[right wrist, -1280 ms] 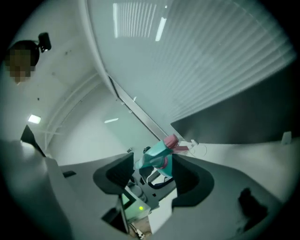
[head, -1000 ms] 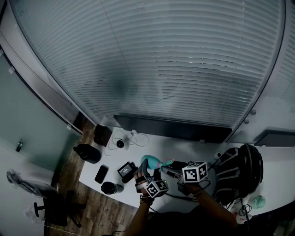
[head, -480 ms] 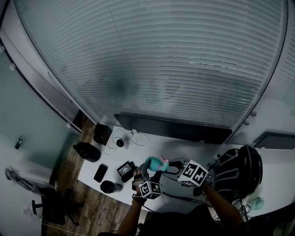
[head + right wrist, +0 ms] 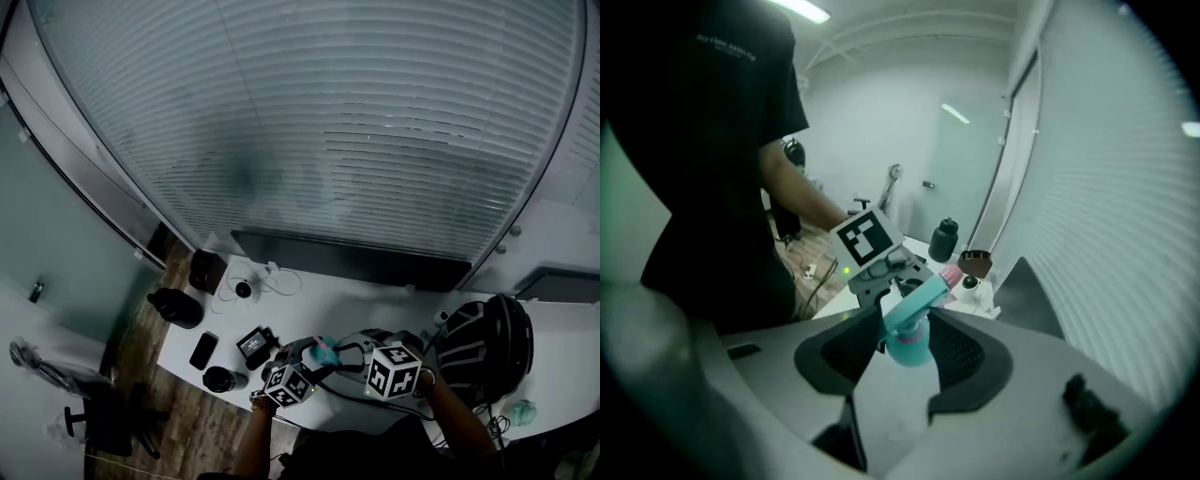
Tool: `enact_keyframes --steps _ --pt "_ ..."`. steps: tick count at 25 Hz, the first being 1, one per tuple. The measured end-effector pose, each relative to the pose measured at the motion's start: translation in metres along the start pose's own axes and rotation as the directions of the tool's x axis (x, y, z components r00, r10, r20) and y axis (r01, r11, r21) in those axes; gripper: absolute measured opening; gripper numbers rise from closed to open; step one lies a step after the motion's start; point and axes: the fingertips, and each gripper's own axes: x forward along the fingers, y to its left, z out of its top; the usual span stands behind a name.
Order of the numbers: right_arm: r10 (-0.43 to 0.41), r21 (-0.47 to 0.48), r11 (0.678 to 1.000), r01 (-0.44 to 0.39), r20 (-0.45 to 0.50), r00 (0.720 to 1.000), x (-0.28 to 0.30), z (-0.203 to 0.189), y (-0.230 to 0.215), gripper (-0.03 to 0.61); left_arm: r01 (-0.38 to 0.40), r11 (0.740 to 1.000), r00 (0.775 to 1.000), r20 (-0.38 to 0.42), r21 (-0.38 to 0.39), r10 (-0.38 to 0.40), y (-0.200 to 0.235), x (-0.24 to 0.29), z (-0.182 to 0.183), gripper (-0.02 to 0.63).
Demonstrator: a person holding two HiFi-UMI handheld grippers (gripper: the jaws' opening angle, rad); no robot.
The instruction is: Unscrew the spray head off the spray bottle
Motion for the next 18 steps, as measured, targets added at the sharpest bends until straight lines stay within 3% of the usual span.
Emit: enact_keyframes --steps 3,5,6,7,8,9,10,11,12,13,14,15,18 --pt "-0.109 -0.045 0.993 0.109 0.008 0.994 -0.005 0.001 -0.016 0.158 -0.046 0.996 0.998 0.026 -0.082 0.049 0.012 -0.005 -0.004 0.350" --pt "-0.208 0.073 0.977 0.201 0.103 0.973 -0.014 0.006 -0.036 0.158 -0.187 0.971 0.982 -0.006 -0.150 0.188 0.035 -0.009 -0.009 0.350" --pt "-0.261 0.187 0.955 0.229 0.173 0.950 -0.022 0.009 -0.047 0.158 -0.273 0.947 0.962 -0.045 -0.169 0.269 0.047 -0.012 -0.014 0.350" --pt "-0.314 0.336 0.915 0.222 0.252 0.915 -0.032 0.011 -0.058 0.158 -0.354 0.920 0.935 -0.086 -0.171 0.344 0.057 -0.015 -0.019 0.350" --pt "-0.364 0.505 0.847 0.163 0.330 0.871 -0.040 0.011 -0.068 0.158 -0.425 0.892 0.904 -0.121 -0.154 0.410 0.065 -0.018 -0.022 0.350" --pt "-0.403 0.662 0.748 0.046 0.397 0.825 -0.046 0.008 -0.077 0.158 -0.486 0.866 0.871 -0.145 -0.119 0.469 0.072 -0.022 -0.023 0.350" --pt "-0.425 0.773 0.626 -0.103 0.449 0.786 -0.048 0.002 -0.082 0.158 -0.536 0.841 0.839 -0.157 -0.075 0.521 0.078 -0.024 -0.023 0.350" --pt "-0.431 0.830 0.506 -0.237 0.481 0.764 -0.045 -0.005 -0.084 0.158 -0.576 0.817 0.810 -0.160 -0.033 0.564 0.082 -0.027 -0.021 0.350" --pt "-0.421 0.855 0.407 -0.323 0.489 0.764 -0.039 -0.012 -0.083 0.160 -0.607 0.795 0.785 -0.159 0.001 0.599 0.085 -0.030 -0.019 0.351" --pt "-0.400 0.870 0.340 -0.357 0.477 0.783 -0.031 -0.021 -0.079 0.160 -0.630 0.776 0.763 -0.158 0.036 0.627 0.087 -0.032 -0.018 0.350" --pt "-0.369 0.883 0.304 -0.358 0.456 0.810 -0.022 -0.028 -0.073 0.160 -0.647 0.758 0.743 -0.158 0.081 0.651 0.088 -0.033 -0.019 0.350" --pt "-0.337 0.891 0.290 -0.349 0.437 0.834 -0.014 -0.033 -0.066 0.160 -0.655 0.743 0.727 -0.156 0.139 0.669 0.089 -0.033 -0.019 0.350" --pt "-0.270 0.888 0.291 -0.356 0.433 0.860 -0.001 -0.035 -0.053 0.160 -0.622 0.715 0.712 -0.150 0.319 0.686 0.085 -0.028 -0.016 0.350"
